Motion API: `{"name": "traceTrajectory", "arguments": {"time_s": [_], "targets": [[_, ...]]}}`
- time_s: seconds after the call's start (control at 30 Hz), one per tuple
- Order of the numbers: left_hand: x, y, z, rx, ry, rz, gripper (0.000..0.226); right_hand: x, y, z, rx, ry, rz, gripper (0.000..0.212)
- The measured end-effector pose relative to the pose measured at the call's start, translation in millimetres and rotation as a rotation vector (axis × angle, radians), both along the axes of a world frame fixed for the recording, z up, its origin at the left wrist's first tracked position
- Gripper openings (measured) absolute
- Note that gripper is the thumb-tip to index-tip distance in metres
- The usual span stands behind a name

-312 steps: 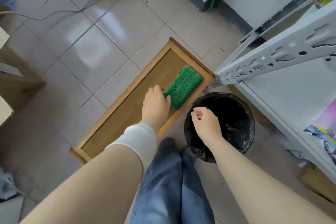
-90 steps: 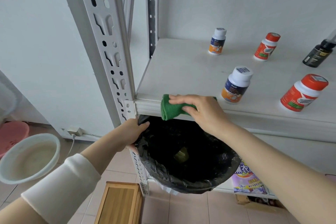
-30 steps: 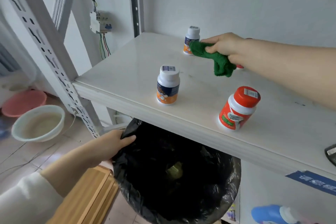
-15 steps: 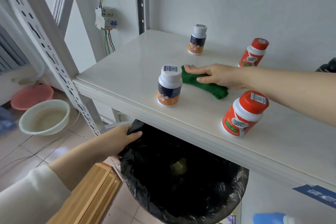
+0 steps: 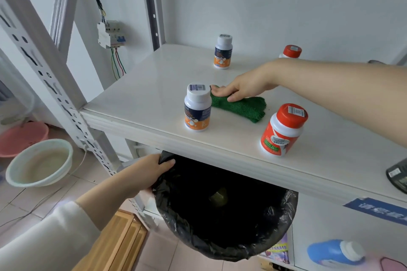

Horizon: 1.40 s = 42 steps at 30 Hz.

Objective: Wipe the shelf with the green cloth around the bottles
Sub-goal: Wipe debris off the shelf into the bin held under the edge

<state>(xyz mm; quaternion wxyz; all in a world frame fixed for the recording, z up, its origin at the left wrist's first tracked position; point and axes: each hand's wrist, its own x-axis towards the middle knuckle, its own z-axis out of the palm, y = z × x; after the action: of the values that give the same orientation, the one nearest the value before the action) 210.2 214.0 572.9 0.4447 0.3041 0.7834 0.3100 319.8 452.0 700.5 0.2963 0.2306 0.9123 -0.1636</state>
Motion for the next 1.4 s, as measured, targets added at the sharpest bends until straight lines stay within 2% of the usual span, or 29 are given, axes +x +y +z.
{"name": "traceTrajectory", "arguments": {"time_s": [0.2, 0.43, 0.87, 1.03, 1.23, 1.4], "targets": [[-5, 3, -4, 0.047, -0.03, -0.045, 0.02, -12, -26, 1, 0.349, -0.128, -0.016, 0.058], [-8, 6, -5, 0.073, -0.048, -0.13, 0.015, -27, -49, -11, 0.488, -0.144, -0.208, 0.057], [-11, 5, -12, 0.019, -0.09, -0.168, 0.028, -7, -111, -25, 0.457, 0.094, -0.558, 0.045], [-10, 4, -10, 0.021, -0.097, -0.173, 0.025, 7, -143, -19, 0.523, 0.159, -0.564, 0.035], [-6, -1, -10, 0.032, -0.126, -0.145, 0.02, 21, -175, -24, 0.674, 0.277, -0.451, 0.029], [-4, -5, -11, 0.032, -0.152, -0.138, 0.023, 53, -190, -37, 0.698, 0.45, -0.449, 0.038]]}}
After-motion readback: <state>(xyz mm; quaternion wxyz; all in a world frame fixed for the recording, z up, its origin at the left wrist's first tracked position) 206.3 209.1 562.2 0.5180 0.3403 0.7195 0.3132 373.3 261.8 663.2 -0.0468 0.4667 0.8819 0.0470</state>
